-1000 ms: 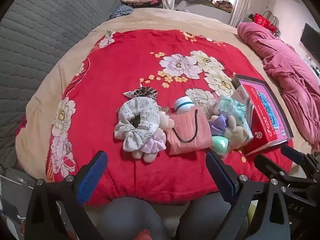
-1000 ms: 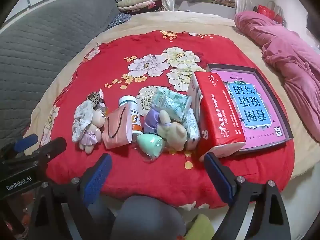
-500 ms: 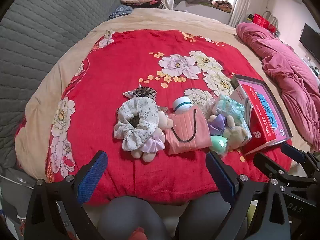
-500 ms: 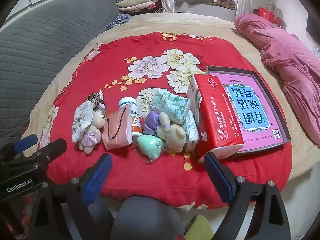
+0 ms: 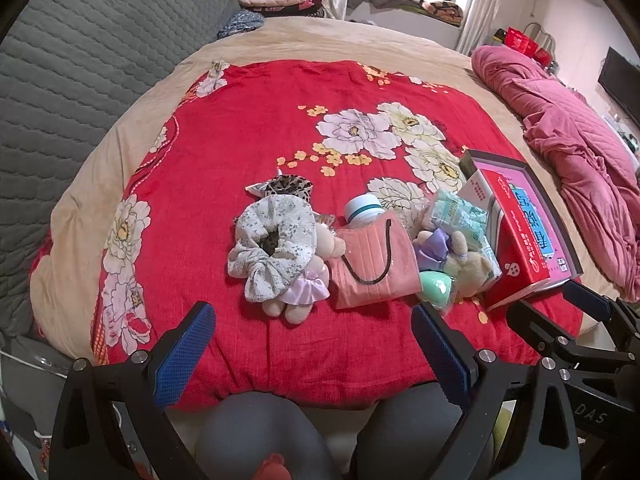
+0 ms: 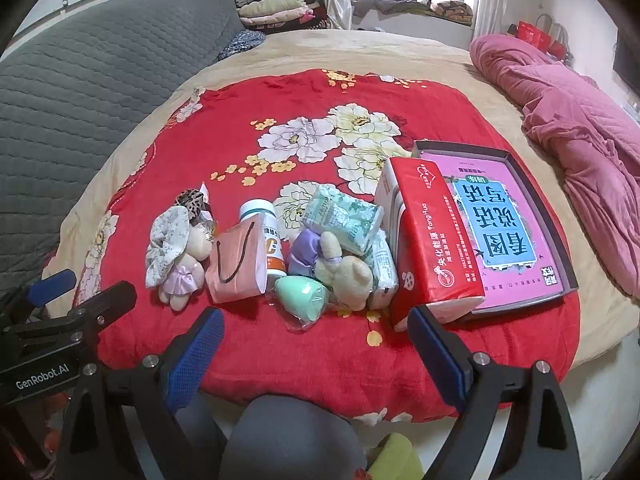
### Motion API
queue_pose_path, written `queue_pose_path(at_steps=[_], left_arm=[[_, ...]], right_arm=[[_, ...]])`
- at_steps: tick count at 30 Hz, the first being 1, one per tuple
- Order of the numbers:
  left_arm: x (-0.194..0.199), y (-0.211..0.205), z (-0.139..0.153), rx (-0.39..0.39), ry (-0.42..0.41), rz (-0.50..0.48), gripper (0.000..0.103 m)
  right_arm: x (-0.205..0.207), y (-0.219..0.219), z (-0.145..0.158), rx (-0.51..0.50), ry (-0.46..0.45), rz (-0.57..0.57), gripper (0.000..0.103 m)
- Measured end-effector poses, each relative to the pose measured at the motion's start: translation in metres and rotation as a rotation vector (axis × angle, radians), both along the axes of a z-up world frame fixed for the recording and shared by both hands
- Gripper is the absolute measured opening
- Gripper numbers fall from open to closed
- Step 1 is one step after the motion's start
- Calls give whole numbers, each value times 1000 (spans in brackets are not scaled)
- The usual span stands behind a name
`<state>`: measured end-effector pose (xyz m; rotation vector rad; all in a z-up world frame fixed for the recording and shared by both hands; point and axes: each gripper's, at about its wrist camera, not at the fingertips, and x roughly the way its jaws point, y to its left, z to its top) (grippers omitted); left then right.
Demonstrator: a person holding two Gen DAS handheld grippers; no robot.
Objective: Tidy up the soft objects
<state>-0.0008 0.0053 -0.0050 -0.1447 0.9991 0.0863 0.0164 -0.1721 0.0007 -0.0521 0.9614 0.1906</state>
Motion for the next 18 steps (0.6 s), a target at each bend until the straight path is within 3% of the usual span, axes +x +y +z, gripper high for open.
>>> queue_pose_path(at_steps=[18], left_arm=[[2,5,-4,-12,13,-2,98]], right_arm=[[3,1,-2,-18,-9,3,93]])
